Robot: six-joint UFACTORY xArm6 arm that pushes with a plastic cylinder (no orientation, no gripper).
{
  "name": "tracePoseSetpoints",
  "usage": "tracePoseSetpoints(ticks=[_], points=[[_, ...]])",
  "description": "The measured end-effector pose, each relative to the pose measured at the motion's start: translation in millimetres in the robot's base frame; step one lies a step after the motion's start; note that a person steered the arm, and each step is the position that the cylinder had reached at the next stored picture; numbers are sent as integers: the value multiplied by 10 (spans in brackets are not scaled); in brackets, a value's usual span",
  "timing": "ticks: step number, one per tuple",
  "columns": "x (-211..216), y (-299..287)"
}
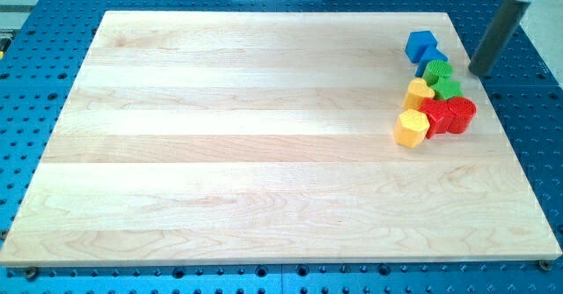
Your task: Move the blue blocks into the group of blocks
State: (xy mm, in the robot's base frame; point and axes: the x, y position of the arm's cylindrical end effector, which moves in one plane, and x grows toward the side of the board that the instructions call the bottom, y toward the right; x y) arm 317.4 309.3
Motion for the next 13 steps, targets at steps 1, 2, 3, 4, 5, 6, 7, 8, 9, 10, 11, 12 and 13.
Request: tracePoseSetpoints(ticks=[1,2,3,4,5,6,7,8,9,10,11,12,13], points=[[-923,0],[-1209,-120],[-1146,-513],[-873,-866],[-550,-1009],[-577,-912],[-493,-859],[-217,-934],[29,-959],[37,-960],[-144,-949],[-702,-858],[-930,-574]])
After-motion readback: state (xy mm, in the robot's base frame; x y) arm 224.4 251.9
